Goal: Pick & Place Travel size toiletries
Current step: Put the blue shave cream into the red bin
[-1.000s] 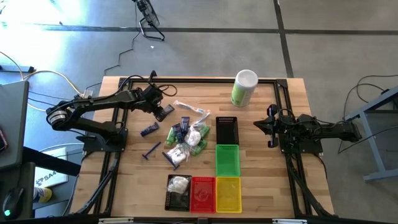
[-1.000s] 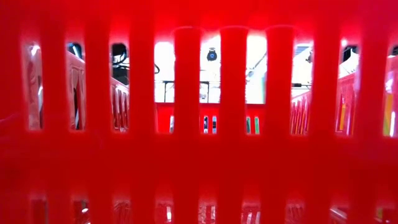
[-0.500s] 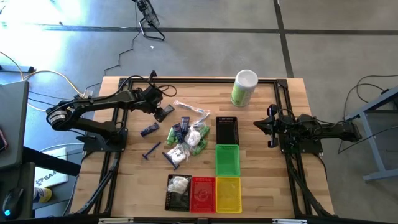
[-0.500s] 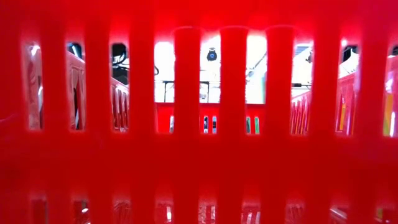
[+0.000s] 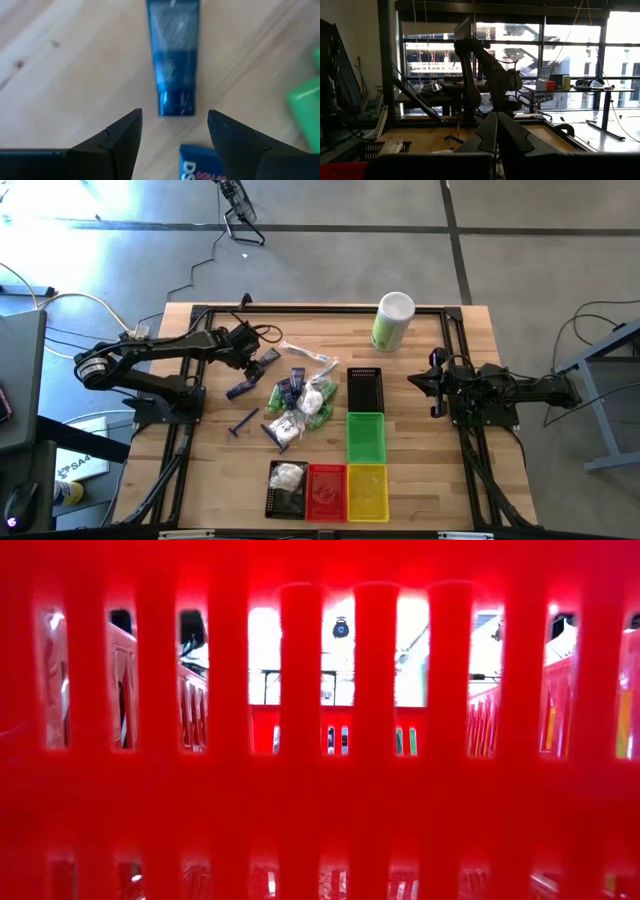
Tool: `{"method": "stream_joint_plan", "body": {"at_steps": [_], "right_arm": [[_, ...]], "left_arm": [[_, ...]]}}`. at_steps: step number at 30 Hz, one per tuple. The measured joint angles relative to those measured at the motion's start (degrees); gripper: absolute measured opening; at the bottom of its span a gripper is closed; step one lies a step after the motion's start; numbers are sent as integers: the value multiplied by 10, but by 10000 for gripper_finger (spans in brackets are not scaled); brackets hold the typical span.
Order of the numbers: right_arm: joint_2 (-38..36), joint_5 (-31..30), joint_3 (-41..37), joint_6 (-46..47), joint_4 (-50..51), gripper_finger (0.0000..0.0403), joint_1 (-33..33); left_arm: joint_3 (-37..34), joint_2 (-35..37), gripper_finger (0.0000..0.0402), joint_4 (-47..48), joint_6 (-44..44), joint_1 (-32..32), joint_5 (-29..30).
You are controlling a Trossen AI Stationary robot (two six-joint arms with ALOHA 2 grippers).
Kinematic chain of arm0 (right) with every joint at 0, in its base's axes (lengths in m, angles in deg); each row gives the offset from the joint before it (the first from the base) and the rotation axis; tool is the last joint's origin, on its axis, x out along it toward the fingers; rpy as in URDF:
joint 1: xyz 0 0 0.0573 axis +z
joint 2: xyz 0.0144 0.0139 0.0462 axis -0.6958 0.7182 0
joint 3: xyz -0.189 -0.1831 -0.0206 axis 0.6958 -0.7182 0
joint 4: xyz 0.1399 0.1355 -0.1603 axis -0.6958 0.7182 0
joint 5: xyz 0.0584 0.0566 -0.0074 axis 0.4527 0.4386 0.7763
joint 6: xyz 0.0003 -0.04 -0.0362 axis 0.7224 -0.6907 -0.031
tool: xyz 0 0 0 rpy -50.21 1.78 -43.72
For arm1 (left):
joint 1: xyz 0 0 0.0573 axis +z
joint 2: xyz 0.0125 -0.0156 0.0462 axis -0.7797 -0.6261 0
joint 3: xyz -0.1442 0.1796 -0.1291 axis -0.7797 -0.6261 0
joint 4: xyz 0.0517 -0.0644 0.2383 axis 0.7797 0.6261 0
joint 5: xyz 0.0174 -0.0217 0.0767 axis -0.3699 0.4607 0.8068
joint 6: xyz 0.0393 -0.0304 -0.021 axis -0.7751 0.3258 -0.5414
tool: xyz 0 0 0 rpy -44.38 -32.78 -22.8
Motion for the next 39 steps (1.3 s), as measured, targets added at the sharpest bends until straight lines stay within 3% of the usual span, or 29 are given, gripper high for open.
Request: {"method": "stream_joint_plan", "body": {"at_steps": [12, 39], "right_arm": [[0, 0, 0, 0, 0, 2, 0], [0, -1, 0, 0, 0, 2, 0]], "left_arm": [[-67, 0, 223, -132, -16, 0, -1], [-76, -13, 223, -165, -15, 0, 0]]}}
